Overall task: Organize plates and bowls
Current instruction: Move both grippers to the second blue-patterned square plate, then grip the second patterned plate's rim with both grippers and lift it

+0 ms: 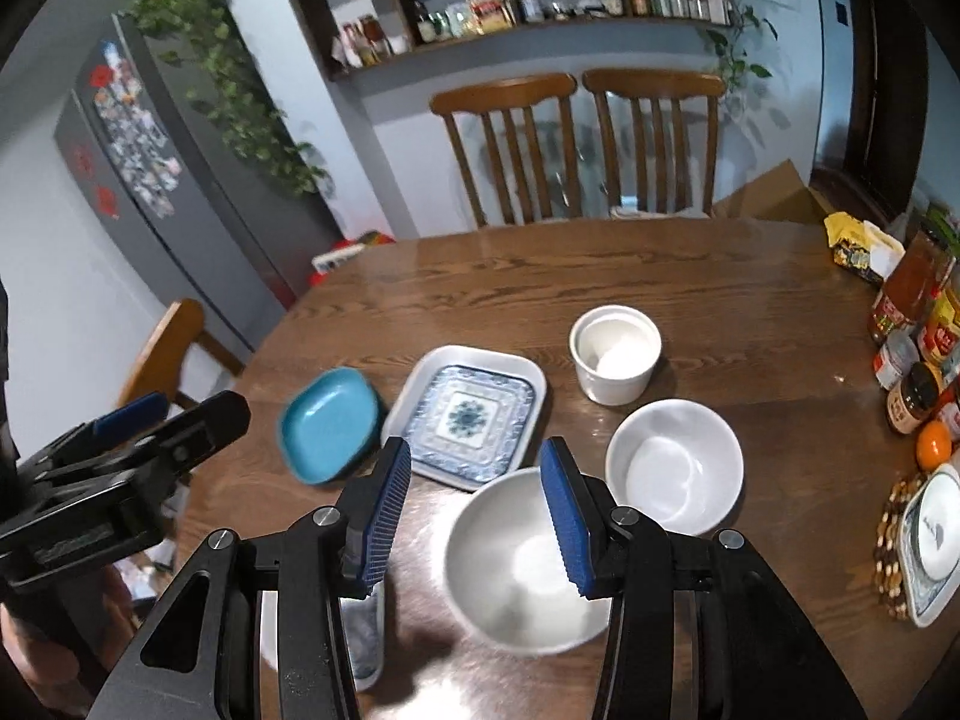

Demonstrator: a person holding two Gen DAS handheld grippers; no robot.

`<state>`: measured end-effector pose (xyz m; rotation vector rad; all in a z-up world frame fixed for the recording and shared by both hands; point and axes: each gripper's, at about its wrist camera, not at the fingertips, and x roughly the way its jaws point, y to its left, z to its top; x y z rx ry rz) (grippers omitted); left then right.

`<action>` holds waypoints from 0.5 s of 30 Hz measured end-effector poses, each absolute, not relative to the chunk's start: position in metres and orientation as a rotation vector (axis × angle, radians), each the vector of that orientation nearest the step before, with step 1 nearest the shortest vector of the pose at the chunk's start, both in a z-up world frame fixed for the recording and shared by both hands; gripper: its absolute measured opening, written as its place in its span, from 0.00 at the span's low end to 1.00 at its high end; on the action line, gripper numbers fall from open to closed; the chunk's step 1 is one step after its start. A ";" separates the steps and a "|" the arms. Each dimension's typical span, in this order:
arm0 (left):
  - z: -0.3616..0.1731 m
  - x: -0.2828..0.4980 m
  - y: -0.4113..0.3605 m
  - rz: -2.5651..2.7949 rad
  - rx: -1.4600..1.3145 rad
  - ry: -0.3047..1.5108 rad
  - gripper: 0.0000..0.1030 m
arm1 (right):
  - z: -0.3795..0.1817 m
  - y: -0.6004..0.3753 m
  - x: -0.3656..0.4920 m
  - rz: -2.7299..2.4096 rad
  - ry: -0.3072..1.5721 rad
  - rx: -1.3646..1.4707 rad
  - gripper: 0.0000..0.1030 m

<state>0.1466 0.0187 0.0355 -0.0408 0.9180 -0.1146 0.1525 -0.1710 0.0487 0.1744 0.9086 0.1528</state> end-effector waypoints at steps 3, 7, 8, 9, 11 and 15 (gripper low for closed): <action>-0.007 0.167 0.022 -0.086 -0.057 1.016 0.92 | 0.025 -0.171 0.177 0.132 0.979 0.146 0.45; -0.056 0.195 0.025 -0.055 -0.076 1.112 0.79 | -0.012 -0.166 0.216 0.129 1.070 0.105 0.45; -0.064 0.197 0.024 -0.052 -0.081 1.121 0.79 | -0.019 -0.164 0.224 0.129 1.084 0.093 0.45; -0.073 0.201 0.023 -0.052 -0.083 1.132 0.78 | -0.030 -0.162 0.234 0.125 1.103 0.075 0.45; -0.085 0.208 0.018 -0.051 -0.089 1.153 0.64 | -0.048 -0.160 0.248 0.109 1.137 0.059 0.45; -0.105 0.219 0.015 -0.061 -0.122 1.199 0.57 | -0.072 -0.156 0.262 0.111 1.195 0.050 0.45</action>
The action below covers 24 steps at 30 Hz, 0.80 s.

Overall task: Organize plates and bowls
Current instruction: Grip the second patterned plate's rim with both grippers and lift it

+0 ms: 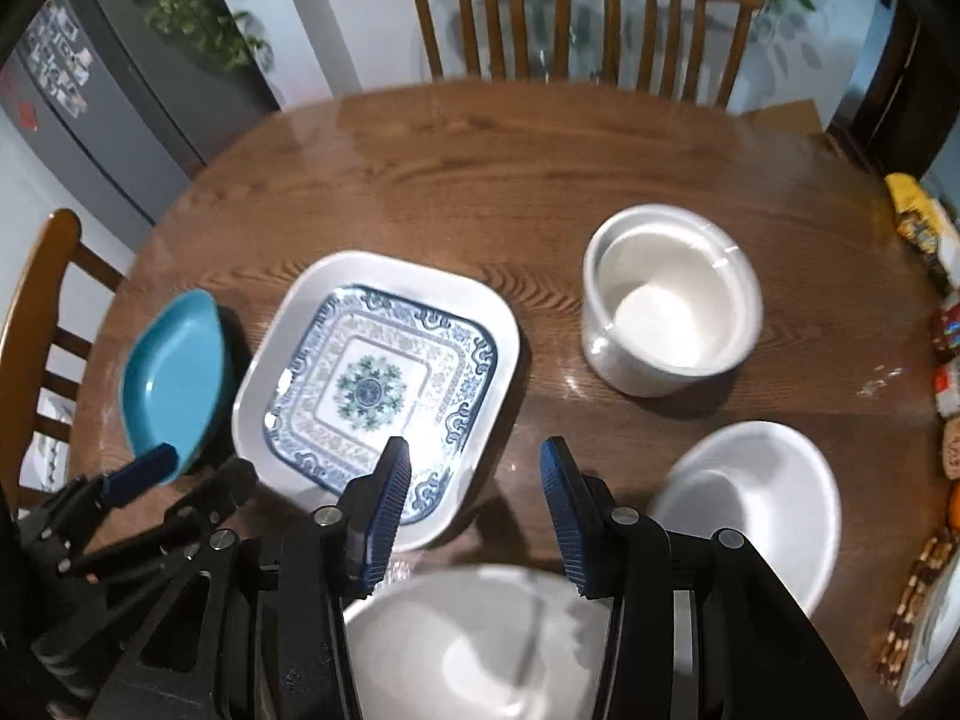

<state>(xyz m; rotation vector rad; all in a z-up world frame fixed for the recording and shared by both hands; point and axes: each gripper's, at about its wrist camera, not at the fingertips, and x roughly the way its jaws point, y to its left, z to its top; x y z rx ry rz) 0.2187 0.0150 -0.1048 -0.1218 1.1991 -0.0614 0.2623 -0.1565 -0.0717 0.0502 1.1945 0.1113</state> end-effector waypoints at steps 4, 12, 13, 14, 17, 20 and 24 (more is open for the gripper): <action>-0.119 0.225 0.009 -0.077 -0.124 1.219 0.45 | -0.088 -0.152 0.270 0.123 1.234 0.034 0.45; -0.121 0.231 0.009 -0.093 -0.103 1.210 0.29 | -0.106 -0.146 0.280 0.146 1.287 -0.024 0.16; -0.121 0.230 0.010 -0.096 -0.101 1.207 0.28 | -0.107 -0.148 0.280 0.150 1.285 -0.011 0.14; -0.122 0.226 0.009 -0.097 -0.097 1.203 0.28 | -0.106 -0.149 0.280 0.151 1.286 -0.003 0.14; -0.118 0.223 0.014 -0.087 -0.105 1.170 0.29 | -0.099 -0.151 0.272 0.164 1.250 0.031 0.13; -0.098 0.215 0.019 -0.085 -0.094 1.107 0.29 | -0.080 -0.150 0.260 0.183 1.193 0.019 0.13; -0.068 0.195 0.030 -0.089 -0.083 1.019 0.29 | -0.046 -0.147 0.237 0.214 1.107 0.024 0.13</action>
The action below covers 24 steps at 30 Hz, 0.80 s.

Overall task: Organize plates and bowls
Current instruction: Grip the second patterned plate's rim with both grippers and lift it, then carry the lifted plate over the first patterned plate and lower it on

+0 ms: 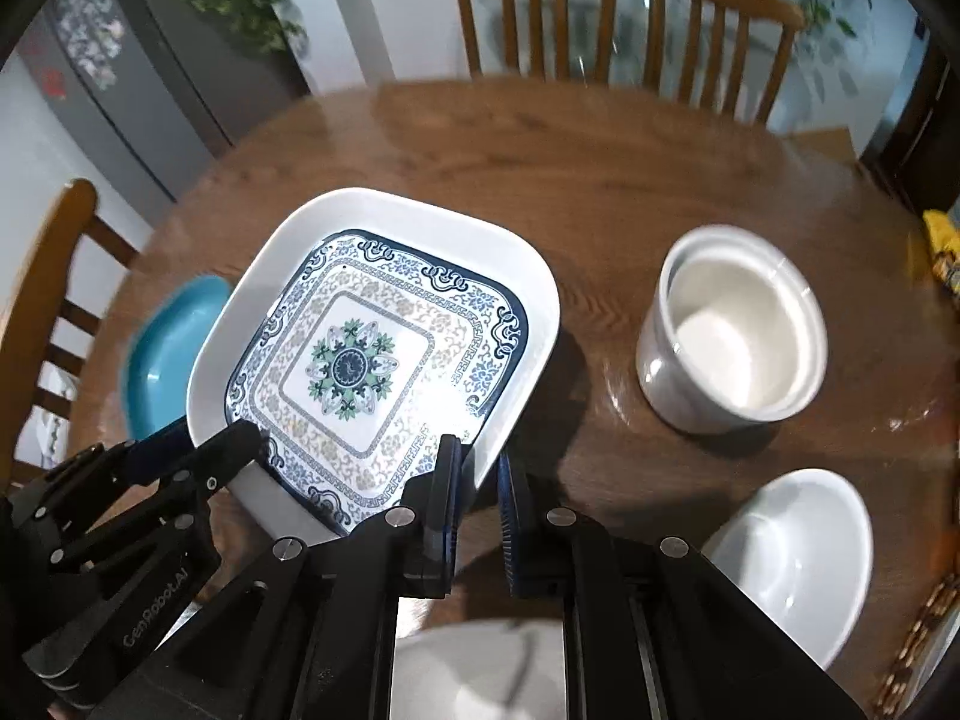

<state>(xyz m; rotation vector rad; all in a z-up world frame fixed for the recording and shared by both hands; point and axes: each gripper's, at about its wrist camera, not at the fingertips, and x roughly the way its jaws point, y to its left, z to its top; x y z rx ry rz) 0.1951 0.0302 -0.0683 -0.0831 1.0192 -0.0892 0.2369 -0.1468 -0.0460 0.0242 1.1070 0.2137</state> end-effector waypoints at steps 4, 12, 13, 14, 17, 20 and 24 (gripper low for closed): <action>-0.048 0.173 0.042 -0.085 -0.067 0.967 0.29 | -0.020 -0.145 0.211 0.255 1.050 0.037 0.13; -0.033 0.126 0.065 -0.088 -0.067 0.927 0.28 | -0.008 -0.124 0.167 0.288 0.997 0.028 0.14; -0.034 0.124 0.063 -0.087 -0.066 0.927 0.29 | -0.008 -0.122 0.161 0.293 0.996 0.029 0.14; -0.034 0.120 0.066 -0.086 -0.067 0.929 0.28 | -0.008 -0.121 0.159 0.299 0.997 0.031 0.14; -0.036 0.097 0.078 -0.068 -0.068 0.933 0.28 | -0.009 -0.111 0.139 0.329 1.009 0.030 0.14; -0.041 0.081 0.087 -0.032 -0.073 0.944 0.29 | -0.014 -0.099 0.126 0.361 1.030 0.004 0.14; -0.055 0.054 0.105 0.017 -0.116 0.982 0.29 | -0.026 -0.078 0.110 0.415 1.070 -0.049 0.14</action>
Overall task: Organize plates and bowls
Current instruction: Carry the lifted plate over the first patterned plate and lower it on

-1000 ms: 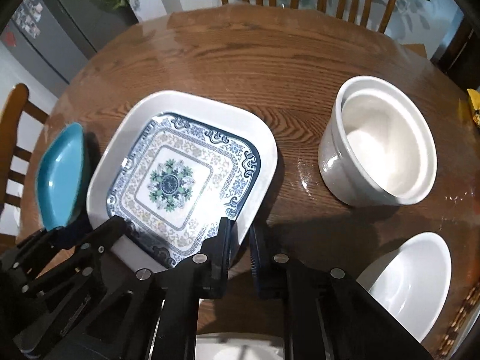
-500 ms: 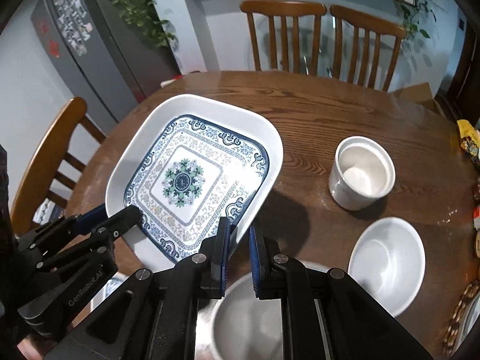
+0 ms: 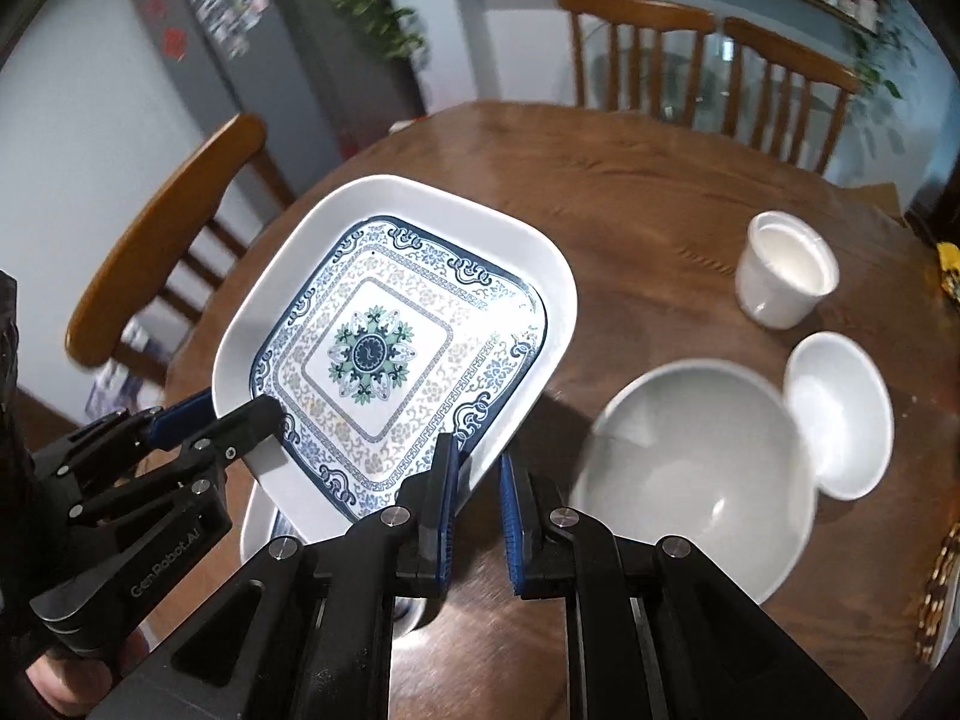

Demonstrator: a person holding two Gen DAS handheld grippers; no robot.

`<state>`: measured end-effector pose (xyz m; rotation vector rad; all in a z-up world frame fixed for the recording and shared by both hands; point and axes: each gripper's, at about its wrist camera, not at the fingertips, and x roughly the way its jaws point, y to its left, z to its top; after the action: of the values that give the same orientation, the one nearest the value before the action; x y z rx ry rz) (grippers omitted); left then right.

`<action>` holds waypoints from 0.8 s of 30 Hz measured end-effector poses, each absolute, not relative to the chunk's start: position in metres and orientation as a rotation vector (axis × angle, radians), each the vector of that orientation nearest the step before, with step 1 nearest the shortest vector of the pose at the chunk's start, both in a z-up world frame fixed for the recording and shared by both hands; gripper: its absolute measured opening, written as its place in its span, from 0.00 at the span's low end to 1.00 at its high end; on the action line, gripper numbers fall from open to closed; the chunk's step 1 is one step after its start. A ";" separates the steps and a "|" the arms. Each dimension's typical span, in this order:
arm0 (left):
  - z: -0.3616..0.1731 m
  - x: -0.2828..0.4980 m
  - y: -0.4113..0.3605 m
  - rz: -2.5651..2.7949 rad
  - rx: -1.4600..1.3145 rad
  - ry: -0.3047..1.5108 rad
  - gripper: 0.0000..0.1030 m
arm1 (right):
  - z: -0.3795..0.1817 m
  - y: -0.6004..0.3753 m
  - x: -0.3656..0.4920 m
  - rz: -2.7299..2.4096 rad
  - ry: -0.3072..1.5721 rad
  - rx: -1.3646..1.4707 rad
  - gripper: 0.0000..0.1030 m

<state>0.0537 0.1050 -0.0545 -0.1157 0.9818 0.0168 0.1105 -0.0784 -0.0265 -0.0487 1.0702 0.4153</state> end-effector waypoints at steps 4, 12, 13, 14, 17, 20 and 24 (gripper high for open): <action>-0.066 0.032 0.117 0.064 -0.155 1.015 0.29 | -0.045 -0.062 0.098 0.480 1.128 -0.087 0.14; -0.091 0.023 0.111 0.101 -0.195 1.086 0.30 | -0.080 -0.047 0.095 0.559 1.238 -0.164 0.14; -0.095 0.023 0.109 0.101 -0.196 1.094 0.30 | -0.083 -0.046 0.096 0.559 1.247 -0.179 0.14; -0.098 0.022 0.109 0.102 -0.205 1.103 0.30 | -0.086 -0.045 0.096 0.557 1.253 -0.189 0.14; -0.105 0.020 0.108 0.106 -0.219 1.118 0.30 | -0.092 -0.041 0.095 0.563 1.270 -0.235 0.14; -0.109 0.021 0.107 0.105 -0.234 1.131 0.31 | -0.095 -0.041 0.093 0.565 1.283 -0.259 0.14; -0.115 0.017 0.103 0.098 -0.245 1.152 0.32 | -0.098 -0.033 0.093 0.541 1.295 -0.318 0.14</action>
<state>0.0173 0.1029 -0.1151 -0.2454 1.1521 0.0982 0.0930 -0.0326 -0.0980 -0.3180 1.2952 0.5407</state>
